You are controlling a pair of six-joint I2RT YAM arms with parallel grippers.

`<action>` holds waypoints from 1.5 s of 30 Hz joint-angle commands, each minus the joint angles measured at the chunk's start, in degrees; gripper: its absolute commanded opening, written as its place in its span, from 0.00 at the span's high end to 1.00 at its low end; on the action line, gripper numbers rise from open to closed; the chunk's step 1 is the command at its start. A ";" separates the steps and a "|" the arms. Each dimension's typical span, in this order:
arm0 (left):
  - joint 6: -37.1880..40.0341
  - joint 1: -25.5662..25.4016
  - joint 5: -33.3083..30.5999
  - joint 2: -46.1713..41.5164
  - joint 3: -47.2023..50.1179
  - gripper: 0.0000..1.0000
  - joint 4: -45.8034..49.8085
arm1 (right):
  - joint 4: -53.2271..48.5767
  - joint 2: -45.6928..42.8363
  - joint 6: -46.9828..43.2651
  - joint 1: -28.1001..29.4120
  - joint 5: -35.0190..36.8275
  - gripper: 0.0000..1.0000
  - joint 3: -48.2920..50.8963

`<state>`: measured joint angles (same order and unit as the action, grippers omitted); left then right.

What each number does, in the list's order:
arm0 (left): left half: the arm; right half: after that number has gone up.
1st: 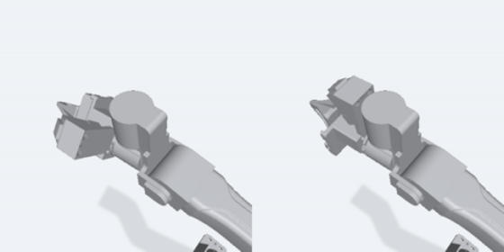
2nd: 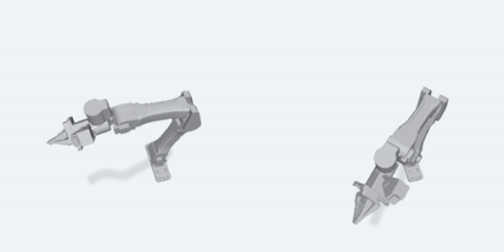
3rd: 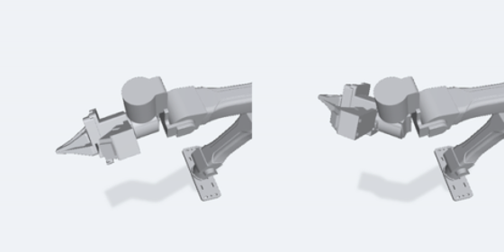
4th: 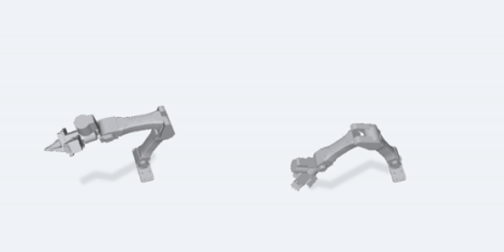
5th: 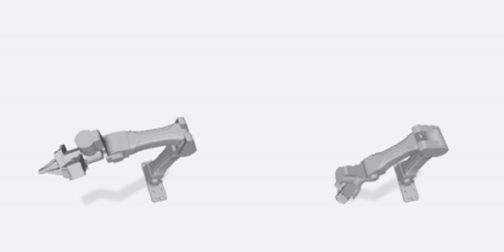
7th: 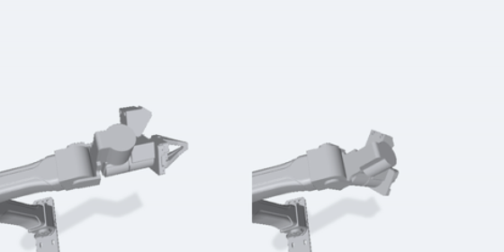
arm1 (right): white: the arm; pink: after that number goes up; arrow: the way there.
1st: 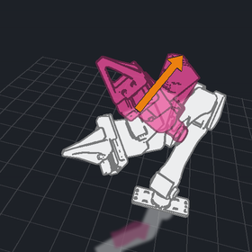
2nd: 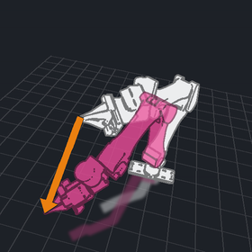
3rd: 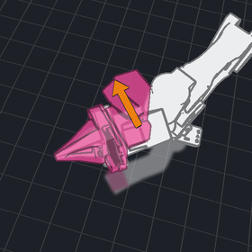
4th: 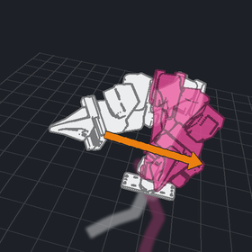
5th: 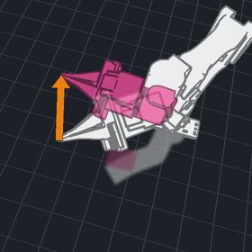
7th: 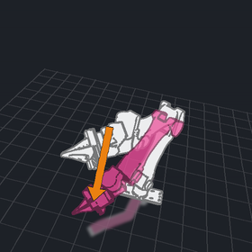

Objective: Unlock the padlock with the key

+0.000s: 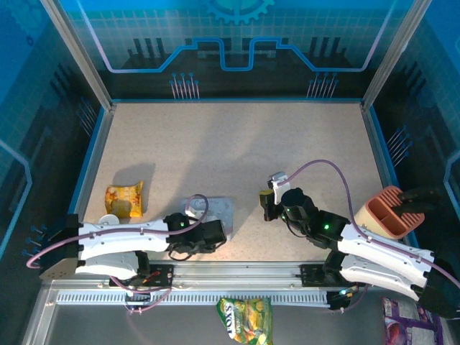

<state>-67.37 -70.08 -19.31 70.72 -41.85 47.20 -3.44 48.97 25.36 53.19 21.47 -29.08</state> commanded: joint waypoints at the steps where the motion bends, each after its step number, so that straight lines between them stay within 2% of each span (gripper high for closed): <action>1: 2.78 2.49 -2.50 1.91 -1.11 0.37 -4.27 | 0.37 0.01 0.91 -0.72 -0.92 1.00 -1.59; 4: 5.31 5.10 -5.14 3.16 -1.99 0.39 -5.51 | 0.23 -0.15 0.92 -0.72 -0.95 1.00 -1.58; 11: 13.51 11.80 -4.78 7.00 -2.12 0.42 -13.67 | 0.15 -0.61 0.91 -0.92 -0.57 1.00 -1.24; 19: 20.43 17.57 -7.21 13.87 -7.37 0.44 -17.34 | 1.05 -0.45 1.09 -1.16 -0.56 1.00 -0.70; 24: 23.11 20.37 -6.62 19.75 -12.60 0.43 -17.76 | 0.63 -0.70 0.21 -1.94 -0.94 1.00 -1.18; 28: 23.87 20.61 -6.06 21.83 -15.60 0.37 -17.65 | 0.46 -1.06 -0.31 -2.89 -1.41 1.00 -1.42; 31: 22.92 20.36 -5.18 19.58 -15.02 0.36 -17.91 | 0.45 -1.50 0.13 -3.27 -1.70 1.00 -1.15; 34: 21.77 17.88 -7.46 14.80 -12.60 0.36 -17.56 | 0.41 -2.01 0.54 -3.45 -2.04 1.00 -0.62; 40: 20.39 17.71 -3.87 1.52 2.50 0.35 -28.23 | 0.92 -2.30 1.93 -3.65 -3.22 1.00 0.45; 42: 21.26 18.31 -3.46 -2.14 5.45 0.32 -29.58 | 1.88 -2.30 2.14 -3.73 -5.00 1.00 0.85; 45: 23.12 21.88 1.76 -5.69 9.95 0.31 -33.74 | 2.69 -2.21 2.65 -3.69 -6.00 1.00 0.95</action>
<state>-46.06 -50.57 -21.69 67.57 -34.76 19.38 -2.52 47.46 26.81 50.17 17.30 -28.88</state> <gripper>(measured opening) 0.690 0.047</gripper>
